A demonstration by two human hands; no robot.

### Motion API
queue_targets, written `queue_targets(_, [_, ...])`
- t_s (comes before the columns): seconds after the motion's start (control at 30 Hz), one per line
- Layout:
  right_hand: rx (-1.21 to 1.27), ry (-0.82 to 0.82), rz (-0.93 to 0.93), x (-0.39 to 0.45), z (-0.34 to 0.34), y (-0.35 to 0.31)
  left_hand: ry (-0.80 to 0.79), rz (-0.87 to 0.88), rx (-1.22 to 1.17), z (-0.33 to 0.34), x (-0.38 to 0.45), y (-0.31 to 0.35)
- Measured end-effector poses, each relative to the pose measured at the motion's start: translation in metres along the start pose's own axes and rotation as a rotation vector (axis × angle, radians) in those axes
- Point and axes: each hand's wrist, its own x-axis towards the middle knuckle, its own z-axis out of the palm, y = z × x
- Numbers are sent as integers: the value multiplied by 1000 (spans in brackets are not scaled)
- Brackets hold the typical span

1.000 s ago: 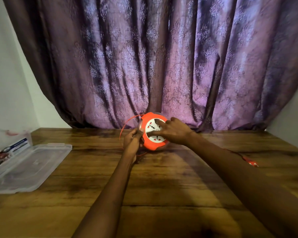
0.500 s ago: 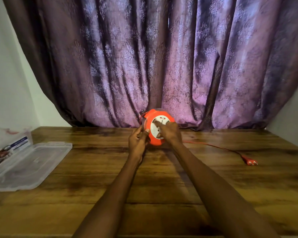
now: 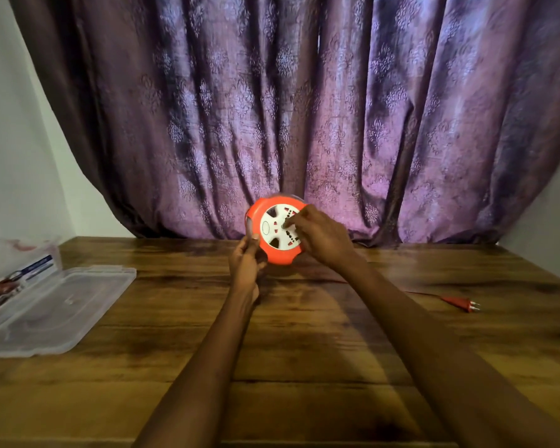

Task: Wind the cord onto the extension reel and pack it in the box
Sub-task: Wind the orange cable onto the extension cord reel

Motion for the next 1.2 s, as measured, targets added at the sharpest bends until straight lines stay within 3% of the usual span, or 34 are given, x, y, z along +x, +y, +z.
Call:
queue_targets(0.07, [-137,-137,-252,4,-11,6,-3,-6,17,-5,4,3])
queue_targets(0.2, [-392,-318,-511,15,-34,7,-71,-50,79,-13,8,3])
queue_targets(0.33, [-645,-321,-660,14,-38,5,-152,-83,133,-9,3,2])
queue_targets(0.43, [-704,-285,-628,10,-33,5,-161,-70,112,-5,-1,-1])
queue_targets(0.63, [-577,-239,-243,7,-22,9,-110,-69,-27,15,-11,-14])
queue_targets(0.83, [-65,-69,364,7,-18,-17,-7,-11,-155,31,-23,-17])
queue_targets(1.0, [271,-75,764,20,-8,-32,19,54,-141,31,-22,-23])
queue_targets(1.13, [1022,94,1087,22,3,-31,52,136,-83,31,-20,-24])
queue_targets(1.2, [1204,149,1157,19,16,-31,73,178,-20,24,-15,-30])
